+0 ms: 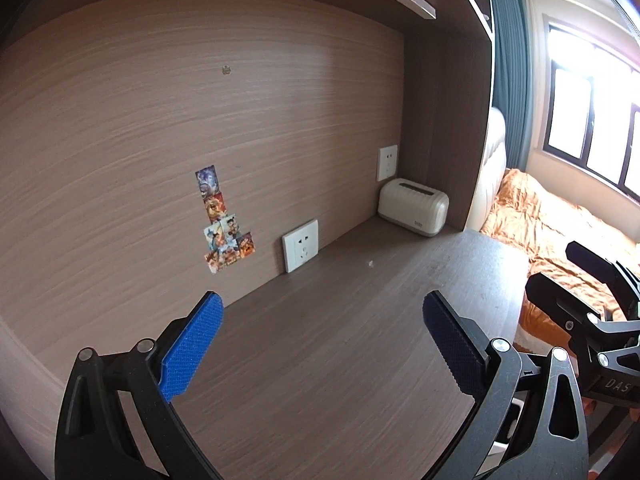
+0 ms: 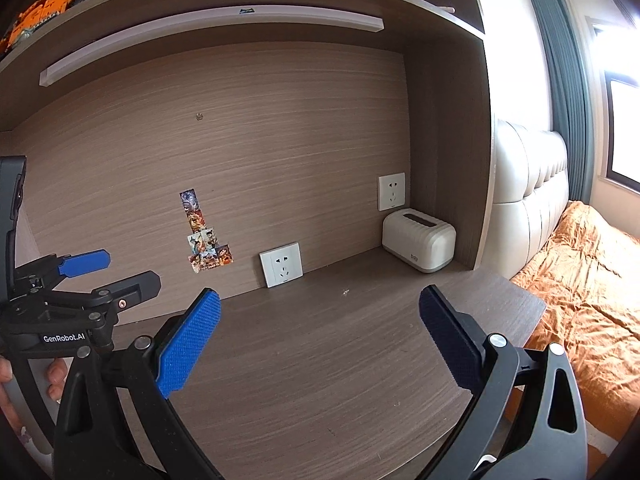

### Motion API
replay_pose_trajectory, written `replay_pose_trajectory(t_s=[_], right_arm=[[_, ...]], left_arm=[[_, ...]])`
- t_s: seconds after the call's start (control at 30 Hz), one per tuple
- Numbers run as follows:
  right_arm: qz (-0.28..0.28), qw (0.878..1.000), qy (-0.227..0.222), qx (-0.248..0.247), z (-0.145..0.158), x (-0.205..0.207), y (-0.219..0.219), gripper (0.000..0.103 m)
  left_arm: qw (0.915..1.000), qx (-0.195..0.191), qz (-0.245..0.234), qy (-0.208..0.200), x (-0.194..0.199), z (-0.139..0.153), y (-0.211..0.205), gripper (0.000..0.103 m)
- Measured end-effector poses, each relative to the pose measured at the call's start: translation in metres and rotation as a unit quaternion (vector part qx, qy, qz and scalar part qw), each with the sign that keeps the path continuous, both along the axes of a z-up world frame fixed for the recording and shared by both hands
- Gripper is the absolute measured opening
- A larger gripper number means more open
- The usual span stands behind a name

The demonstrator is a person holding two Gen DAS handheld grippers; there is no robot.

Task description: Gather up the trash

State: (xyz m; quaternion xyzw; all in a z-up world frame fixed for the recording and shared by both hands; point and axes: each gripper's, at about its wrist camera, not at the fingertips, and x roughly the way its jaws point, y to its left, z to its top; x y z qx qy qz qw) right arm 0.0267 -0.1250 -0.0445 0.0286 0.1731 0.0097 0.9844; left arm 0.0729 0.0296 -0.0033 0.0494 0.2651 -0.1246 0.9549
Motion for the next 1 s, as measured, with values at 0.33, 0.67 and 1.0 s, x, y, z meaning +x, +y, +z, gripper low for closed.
replay_pose_trajectory(t_s=[0.33,0.67,1.0], right_arm=[[-0.002,1.0,-0.001,-0.012,0.0,0.002,0.013,0.099],[-0.002,1.0,0.003,-0.017,-0.001,0.002,0.018,0.099],[-0.003,1.0,0.005,-0.022,-0.002,0.004,0.025,0.099]], left_arm=[[1.0,-0.005,-0.003,-0.003,0.002,0.001,0.008,0.098],[0.9999,-0.003,-0.014,-0.008,-0.001,-0.001,0.006,0.098],[0.9994,-0.002,-0.031,-0.013,-0.007,-0.001,0.004,0.098]])
